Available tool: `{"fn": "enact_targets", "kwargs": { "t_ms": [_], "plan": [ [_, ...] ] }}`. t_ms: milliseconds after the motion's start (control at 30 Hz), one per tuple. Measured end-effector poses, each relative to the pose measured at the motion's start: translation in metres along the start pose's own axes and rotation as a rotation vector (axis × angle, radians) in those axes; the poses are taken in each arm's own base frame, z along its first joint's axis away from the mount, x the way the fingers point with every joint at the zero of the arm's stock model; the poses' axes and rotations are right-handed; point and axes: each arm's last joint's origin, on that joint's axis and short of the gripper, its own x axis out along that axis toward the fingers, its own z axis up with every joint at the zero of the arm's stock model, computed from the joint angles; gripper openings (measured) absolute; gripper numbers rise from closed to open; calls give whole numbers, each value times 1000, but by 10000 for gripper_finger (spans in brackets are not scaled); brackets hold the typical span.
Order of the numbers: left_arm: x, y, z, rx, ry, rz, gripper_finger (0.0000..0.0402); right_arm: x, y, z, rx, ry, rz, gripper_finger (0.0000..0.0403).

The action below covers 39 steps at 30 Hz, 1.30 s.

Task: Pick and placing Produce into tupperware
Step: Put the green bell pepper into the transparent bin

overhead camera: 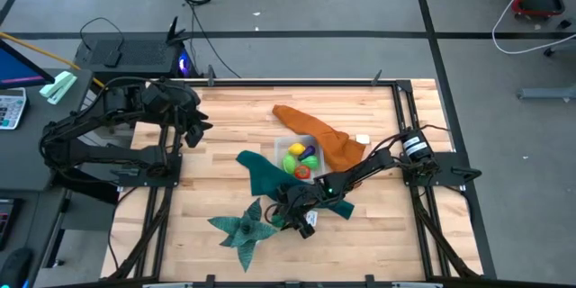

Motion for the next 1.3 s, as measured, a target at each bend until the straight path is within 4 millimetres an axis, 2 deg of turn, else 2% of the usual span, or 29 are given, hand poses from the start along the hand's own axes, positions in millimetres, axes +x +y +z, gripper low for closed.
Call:
{"fn": "enact_targets", "kwargs": {
  "t_ms": [267, 633, 800, 967, 1167, 1300],
  "plan": [
    [0, 0, 0, 0, -1, 0, 172, -22, -1, 18, 1, 9, -57, 204],
    [0, 0, 0, 5, -1, 0, 172, -83, 0, 46, 16, 102, -130, 200],
    [0, 0, 0, 4, -5, -1, 172, -104, -6, 50, 32, 133, -175, 203],
    [0, 0, 1, 4, -8, -2, 172, -113, -23, 48, 76, 157, -288, 203],
    [0, 0, 1, -5, -9, -2, 172, -120, -59, 35, 326, 162, -571, 198],
    [0, 0, 1, -5, -9, -2, 172, -128, -79, 34, 430, 84, -645, 193]
  ]
}}
